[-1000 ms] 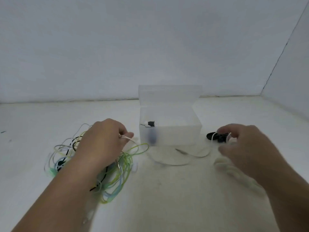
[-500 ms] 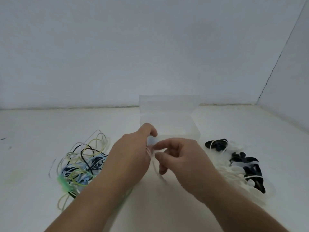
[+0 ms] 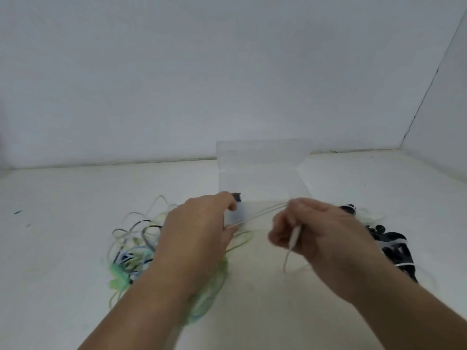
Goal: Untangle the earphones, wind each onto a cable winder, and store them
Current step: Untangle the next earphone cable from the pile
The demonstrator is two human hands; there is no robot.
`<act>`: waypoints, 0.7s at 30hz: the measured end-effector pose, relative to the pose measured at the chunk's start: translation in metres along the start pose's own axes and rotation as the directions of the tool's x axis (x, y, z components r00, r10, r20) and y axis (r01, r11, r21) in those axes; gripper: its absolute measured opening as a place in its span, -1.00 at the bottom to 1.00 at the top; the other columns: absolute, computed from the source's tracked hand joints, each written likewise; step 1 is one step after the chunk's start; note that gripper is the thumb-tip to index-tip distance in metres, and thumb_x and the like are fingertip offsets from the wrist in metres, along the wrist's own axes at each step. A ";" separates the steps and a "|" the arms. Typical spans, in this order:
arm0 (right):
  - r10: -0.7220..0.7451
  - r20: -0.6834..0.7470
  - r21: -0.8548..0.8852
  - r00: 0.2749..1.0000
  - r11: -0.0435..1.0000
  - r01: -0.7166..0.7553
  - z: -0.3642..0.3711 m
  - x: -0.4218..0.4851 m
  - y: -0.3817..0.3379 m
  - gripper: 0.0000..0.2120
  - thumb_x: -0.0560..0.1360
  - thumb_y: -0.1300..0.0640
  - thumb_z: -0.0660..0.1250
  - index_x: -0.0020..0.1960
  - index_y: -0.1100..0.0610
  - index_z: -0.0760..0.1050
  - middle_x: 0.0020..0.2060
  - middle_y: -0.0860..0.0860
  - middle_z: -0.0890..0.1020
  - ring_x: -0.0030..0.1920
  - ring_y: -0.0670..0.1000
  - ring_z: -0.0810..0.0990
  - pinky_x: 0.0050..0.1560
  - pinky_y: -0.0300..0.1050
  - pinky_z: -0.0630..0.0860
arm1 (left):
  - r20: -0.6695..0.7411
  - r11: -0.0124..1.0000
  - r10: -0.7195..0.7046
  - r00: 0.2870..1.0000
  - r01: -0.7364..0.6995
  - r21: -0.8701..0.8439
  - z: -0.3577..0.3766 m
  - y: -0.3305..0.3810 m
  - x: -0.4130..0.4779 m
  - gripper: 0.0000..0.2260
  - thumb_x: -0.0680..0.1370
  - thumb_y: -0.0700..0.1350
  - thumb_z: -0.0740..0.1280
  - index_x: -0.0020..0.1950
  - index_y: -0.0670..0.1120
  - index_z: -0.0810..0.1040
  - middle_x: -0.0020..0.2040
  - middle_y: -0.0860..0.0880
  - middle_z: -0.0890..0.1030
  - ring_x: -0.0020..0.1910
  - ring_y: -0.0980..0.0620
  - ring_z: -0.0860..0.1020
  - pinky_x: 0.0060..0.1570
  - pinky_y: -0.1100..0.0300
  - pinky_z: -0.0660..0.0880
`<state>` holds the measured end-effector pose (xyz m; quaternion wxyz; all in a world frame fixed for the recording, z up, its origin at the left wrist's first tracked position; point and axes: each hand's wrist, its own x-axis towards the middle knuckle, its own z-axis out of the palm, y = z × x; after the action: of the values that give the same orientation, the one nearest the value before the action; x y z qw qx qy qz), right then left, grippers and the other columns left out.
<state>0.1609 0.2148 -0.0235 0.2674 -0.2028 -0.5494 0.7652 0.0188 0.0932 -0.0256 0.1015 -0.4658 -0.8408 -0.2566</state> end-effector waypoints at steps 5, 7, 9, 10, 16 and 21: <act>-0.015 -0.115 0.219 0.993 0.975 0.040 -0.023 0.006 -0.017 -0.67 0.52 0.13 0.23 -0.40 0.17 0.35 -0.15 0.19 0.69 -0.23 0.11 0.70 -0.19 -0.05 0.66 | 0.079 0.996 0.007 0.997 0.000 -0.087 -0.007 -0.002 0.000 -0.68 0.37 0.26 0.49 0.02 0.20 0.54 -0.20 0.23 0.52 -0.18 0.28 0.48 -0.16 0.37 0.31; -0.017 -0.118 0.284 0.993 0.958 0.050 -0.025 0.004 -0.022 -0.63 0.55 0.11 0.21 -0.43 0.15 0.37 -0.08 0.20 0.71 -0.18 0.11 0.72 -0.19 -0.08 0.67 | 0.163 0.993 0.022 0.986 -0.002 -0.122 -0.002 -0.003 -0.001 -0.69 0.35 0.25 0.50 -0.04 0.17 0.55 -0.16 0.22 0.51 -0.14 0.25 0.47 -0.18 0.43 0.32; -0.048 -0.106 0.307 0.993 0.948 0.078 -0.027 0.004 -0.025 -0.64 0.54 0.10 0.21 -0.42 0.14 0.38 -0.04 0.21 0.70 -0.11 0.13 0.72 -0.13 -0.06 0.67 | 0.180 0.976 0.005 0.984 0.034 -0.217 0.000 -0.007 0.000 -0.72 0.32 0.24 0.52 -0.09 0.17 0.58 -0.14 0.18 0.51 -0.12 0.25 0.47 -0.17 0.35 0.39; -0.062 -0.103 0.300 0.993 0.950 0.090 -0.028 0.004 -0.025 -0.65 0.56 0.10 0.20 -0.39 0.14 0.37 -0.03 0.21 0.70 -0.09 0.14 0.72 -0.10 -0.05 0.67 | 0.173 0.956 -0.011 0.985 0.061 -0.287 0.000 -0.009 0.000 -0.73 0.31 0.24 0.52 -0.11 0.18 0.59 -0.15 0.17 0.52 -0.12 0.26 0.47 -0.18 0.32 0.40; -0.048 -0.139 0.300 0.989 0.950 0.088 -0.036 0.006 -0.029 -0.71 0.54 0.07 0.23 -0.33 0.12 0.32 -0.11 0.17 0.67 -0.10 0.15 0.71 -0.08 -0.06 0.66 | 0.081 0.827 -0.080 0.993 0.112 -0.551 -0.005 -0.015 0.004 -0.81 0.55 -0.02 0.38 -0.26 0.00 0.58 -0.40 0.02 0.53 -0.47 0.21 0.38 -0.40 0.37 0.35; -0.061 -0.114 0.262 0.992 0.961 0.090 -0.034 0.004 -0.030 -0.68 0.56 0.06 0.20 -0.34 0.13 0.33 -0.15 0.16 0.66 -0.16 0.14 0.70 -0.16 -0.07 0.66 | 0.208 0.836 -0.065 0.976 0.167 -0.522 0.000 -0.014 0.002 -0.85 0.41 0.10 0.51 -0.10 0.11 0.62 -0.21 0.06 0.64 -0.37 0.19 0.51 -0.33 0.30 0.48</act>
<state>0.1838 0.2504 -0.0061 0.3499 -0.1839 -0.4340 0.8096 0.0064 0.0885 -0.0299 -0.1257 -0.4452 -0.7677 -0.4434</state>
